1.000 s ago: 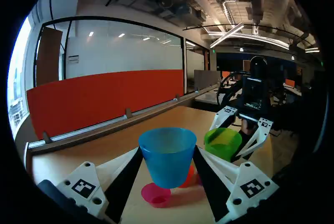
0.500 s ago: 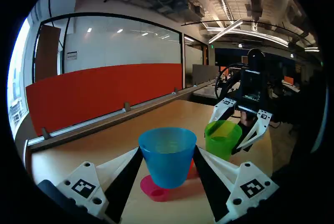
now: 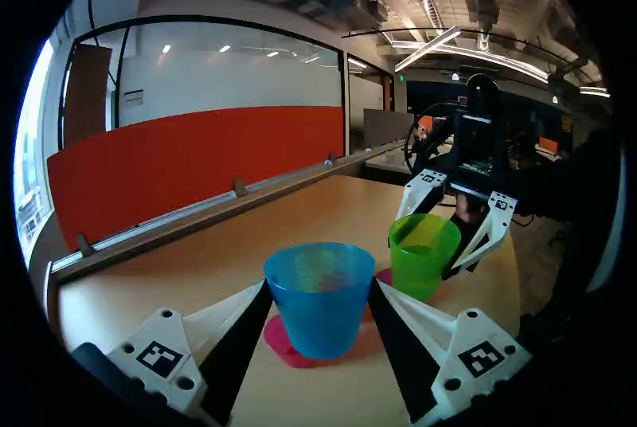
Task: Pour water
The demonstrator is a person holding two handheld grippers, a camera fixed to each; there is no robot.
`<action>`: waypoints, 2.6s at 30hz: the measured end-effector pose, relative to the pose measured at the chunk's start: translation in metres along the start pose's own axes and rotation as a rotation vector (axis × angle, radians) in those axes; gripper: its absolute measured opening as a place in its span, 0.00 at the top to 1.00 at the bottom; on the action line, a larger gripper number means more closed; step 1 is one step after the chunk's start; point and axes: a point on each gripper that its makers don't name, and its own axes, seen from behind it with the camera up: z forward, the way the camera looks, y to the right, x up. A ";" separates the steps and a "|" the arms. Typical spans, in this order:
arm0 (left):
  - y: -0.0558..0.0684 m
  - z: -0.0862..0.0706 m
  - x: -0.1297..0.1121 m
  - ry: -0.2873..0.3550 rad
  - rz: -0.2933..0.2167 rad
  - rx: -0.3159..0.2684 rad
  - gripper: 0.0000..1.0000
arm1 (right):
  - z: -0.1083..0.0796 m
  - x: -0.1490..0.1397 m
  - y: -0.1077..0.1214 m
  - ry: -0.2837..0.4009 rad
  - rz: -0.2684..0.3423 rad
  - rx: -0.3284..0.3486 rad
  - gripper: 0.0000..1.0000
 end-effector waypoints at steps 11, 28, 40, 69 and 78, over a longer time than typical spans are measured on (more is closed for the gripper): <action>0.005 -0.002 -0.027 -0.056 -0.002 -0.016 0.16 | 0.003 -0.012 -0.004 -0.031 0.008 0.015 0.11; 0.016 -0.001 -0.072 -0.165 0.016 -0.052 0.16 | 0.009 -0.031 -0.010 -0.078 0.011 0.041 0.11; 0.031 -0.004 -0.102 -0.263 0.069 -0.106 0.15 | 0.015 -0.047 -0.018 -0.121 0.011 0.063 0.11; 0.037 -0.001 -0.143 -0.371 0.095 -0.154 0.15 | 0.025 -0.077 -0.029 -0.210 -0.022 0.097 0.11; 0.038 0.000 -0.149 -0.385 0.100 -0.159 0.15 | 0.026 -0.083 -0.029 -0.227 -0.025 0.095 0.11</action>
